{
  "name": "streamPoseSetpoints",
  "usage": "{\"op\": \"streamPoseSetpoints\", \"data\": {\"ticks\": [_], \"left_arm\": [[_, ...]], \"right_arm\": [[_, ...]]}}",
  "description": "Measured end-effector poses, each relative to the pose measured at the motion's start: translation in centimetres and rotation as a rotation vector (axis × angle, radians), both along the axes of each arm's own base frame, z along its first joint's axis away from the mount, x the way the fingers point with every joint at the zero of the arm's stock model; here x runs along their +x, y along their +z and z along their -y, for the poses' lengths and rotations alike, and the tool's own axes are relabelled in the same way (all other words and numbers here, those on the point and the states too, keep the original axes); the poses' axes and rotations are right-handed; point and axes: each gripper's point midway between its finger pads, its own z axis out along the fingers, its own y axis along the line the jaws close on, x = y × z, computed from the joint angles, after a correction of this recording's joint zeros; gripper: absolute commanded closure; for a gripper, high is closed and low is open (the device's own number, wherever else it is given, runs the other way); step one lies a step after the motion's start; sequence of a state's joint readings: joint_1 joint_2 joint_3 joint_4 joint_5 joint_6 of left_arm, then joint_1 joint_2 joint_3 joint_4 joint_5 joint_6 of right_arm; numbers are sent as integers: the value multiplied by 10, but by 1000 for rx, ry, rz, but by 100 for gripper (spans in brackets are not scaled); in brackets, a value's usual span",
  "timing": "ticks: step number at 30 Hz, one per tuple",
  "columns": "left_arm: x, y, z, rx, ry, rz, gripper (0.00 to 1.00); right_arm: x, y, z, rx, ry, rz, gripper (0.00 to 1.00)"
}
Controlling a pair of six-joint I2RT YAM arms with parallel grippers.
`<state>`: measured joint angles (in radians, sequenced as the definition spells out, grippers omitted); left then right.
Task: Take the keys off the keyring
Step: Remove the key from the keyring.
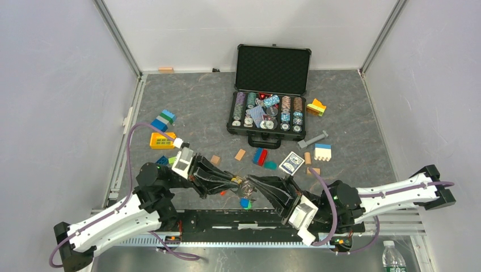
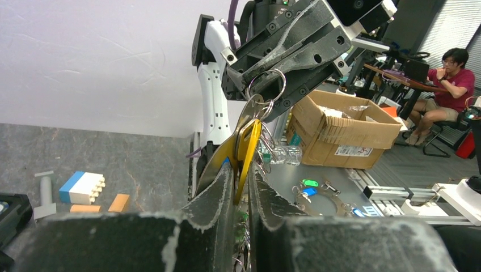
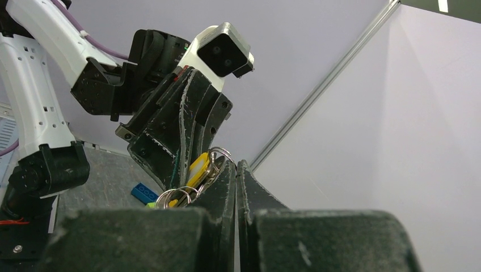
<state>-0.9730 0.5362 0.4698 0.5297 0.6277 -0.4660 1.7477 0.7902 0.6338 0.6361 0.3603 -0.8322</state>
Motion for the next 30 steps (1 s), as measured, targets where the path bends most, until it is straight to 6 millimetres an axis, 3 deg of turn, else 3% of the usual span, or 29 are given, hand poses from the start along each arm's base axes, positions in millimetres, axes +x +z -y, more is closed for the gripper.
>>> {"op": "streamPoseSetpoints", "data": {"ticks": [6,13,18,21,30], "left_arm": [[0,-5,-1,34,3,-9,88],[1,-8,1,59,4,-19,72],[2,-10,4,79,-4,-27,68],[3,-11,6,90,-6,-33,68],[2,-14,7,103,-14,-32,83]], "right_arm": [[1,-4,0,-19,-17,16,100],[3,-5,0,-27,-27,20,100],[5,-5,1,-25,-36,15,100],[5,-5,2,-25,-40,13,100],[6,-5,2,-24,-42,14,100]]}}
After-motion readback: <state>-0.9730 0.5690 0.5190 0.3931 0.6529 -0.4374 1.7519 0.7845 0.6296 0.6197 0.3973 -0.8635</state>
